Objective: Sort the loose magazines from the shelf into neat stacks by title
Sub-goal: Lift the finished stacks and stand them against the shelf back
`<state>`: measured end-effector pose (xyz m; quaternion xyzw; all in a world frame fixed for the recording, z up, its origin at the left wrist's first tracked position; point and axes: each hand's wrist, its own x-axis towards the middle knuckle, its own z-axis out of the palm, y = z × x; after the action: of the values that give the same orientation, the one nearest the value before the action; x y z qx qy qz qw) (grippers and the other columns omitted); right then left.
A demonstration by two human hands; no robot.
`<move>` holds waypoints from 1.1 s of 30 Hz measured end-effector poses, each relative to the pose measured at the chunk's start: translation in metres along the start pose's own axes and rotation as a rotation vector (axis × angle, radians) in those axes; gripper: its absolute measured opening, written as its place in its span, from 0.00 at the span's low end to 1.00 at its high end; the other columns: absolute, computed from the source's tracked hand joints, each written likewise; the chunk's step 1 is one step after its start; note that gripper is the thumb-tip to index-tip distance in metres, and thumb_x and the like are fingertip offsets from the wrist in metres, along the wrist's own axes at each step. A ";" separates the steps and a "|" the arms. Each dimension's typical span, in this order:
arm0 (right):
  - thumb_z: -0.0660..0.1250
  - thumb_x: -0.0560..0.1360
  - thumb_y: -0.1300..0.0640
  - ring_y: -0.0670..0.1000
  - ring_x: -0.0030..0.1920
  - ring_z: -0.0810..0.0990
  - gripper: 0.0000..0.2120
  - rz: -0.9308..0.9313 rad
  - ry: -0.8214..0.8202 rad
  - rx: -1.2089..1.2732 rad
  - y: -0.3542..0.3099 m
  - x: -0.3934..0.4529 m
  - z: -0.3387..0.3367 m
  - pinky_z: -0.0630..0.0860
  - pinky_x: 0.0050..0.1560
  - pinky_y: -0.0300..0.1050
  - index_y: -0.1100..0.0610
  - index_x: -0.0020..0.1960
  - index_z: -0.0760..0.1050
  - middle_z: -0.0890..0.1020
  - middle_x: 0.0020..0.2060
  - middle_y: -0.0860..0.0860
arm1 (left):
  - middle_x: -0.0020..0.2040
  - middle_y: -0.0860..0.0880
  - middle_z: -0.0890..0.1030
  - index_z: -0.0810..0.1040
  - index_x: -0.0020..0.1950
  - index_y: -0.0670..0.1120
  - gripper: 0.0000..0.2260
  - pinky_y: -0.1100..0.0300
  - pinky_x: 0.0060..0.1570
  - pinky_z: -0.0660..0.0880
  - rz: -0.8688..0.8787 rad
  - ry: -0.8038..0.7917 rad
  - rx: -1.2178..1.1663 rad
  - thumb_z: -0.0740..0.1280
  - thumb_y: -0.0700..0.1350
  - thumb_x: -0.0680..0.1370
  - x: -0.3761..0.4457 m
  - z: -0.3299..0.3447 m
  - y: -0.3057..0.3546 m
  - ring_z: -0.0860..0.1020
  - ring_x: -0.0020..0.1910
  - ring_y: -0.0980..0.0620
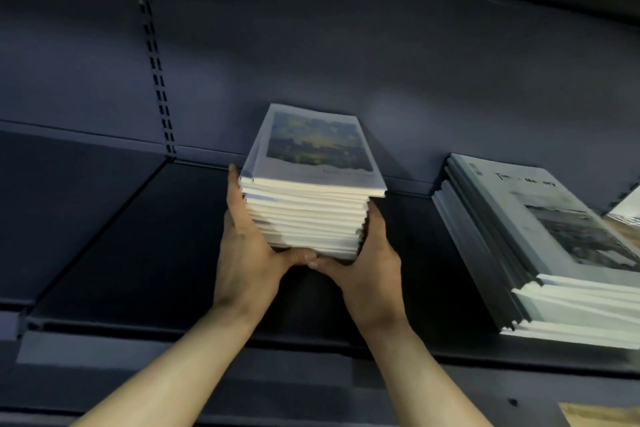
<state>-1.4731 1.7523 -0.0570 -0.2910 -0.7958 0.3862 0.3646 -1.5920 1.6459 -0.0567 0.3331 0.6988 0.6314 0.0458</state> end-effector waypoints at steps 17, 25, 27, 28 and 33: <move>0.83 0.61 0.59 0.28 0.46 0.75 0.39 0.059 -0.024 0.013 0.010 0.014 0.003 0.66 0.44 0.17 0.54 0.68 0.70 0.77 0.49 0.35 | 0.54 0.57 0.78 0.70 0.69 0.44 0.32 0.81 0.49 0.68 -0.047 0.004 0.119 0.79 0.42 0.68 0.003 0.000 -0.006 0.77 0.53 0.60; 0.81 0.67 0.57 0.45 0.69 0.73 0.53 -0.022 -0.047 0.365 -0.009 0.005 -0.001 0.72 0.69 0.50 0.49 0.79 0.50 0.73 0.69 0.46 | 0.64 0.57 0.79 0.57 0.78 0.50 0.45 0.65 0.63 0.73 -0.040 -0.144 -0.238 0.79 0.42 0.67 0.006 -0.016 0.007 0.77 0.62 0.61; 0.78 0.70 0.58 0.41 0.66 0.74 0.46 -0.016 -0.060 0.350 -0.009 0.004 0.004 0.73 0.65 0.41 0.48 0.78 0.53 0.76 0.66 0.44 | 0.64 0.58 0.78 0.57 0.78 0.48 0.46 0.67 0.62 0.72 -0.032 -0.132 -0.232 0.79 0.44 0.67 0.009 -0.011 0.006 0.76 0.63 0.61; 0.77 0.72 0.59 0.37 0.64 0.75 0.43 -0.016 -0.065 0.329 -0.009 0.004 0.007 0.73 0.61 0.33 0.49 0.77 0.55 0.77 0.64 0.42 | 0.61 0.60 0.80 0.61 0.76 0.48 0.41 0.70 0.60 0.72 -0.019 -0.115 -0.204 0.78 0.45 0.68 0.011 -0.007 0.005 0.77 0.61 0.63; 0.74 0.74 0.58 0.25 0.56 0.72 0.43 0.001 -0.020 0.225 -0.005 0.006 0.014 0.68 0.52 0.19 0.51 0.79 0.51 0.75 0.58 0.35 | 0.56 0.63 0.79 0.67 0.72 0.48 0.31 0.78 0.53 0.69 0.014 -0.047 -0.058 0.75 0.47 0.72 0.011 0.000 -0.001 0.76 0.55 0.71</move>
<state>-1.4885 1.7479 -0.0565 -0.2449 -0.7506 0.4763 0.3870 -1.6008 1.6510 -0.0537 0.3512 0.6766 0.6437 0.0672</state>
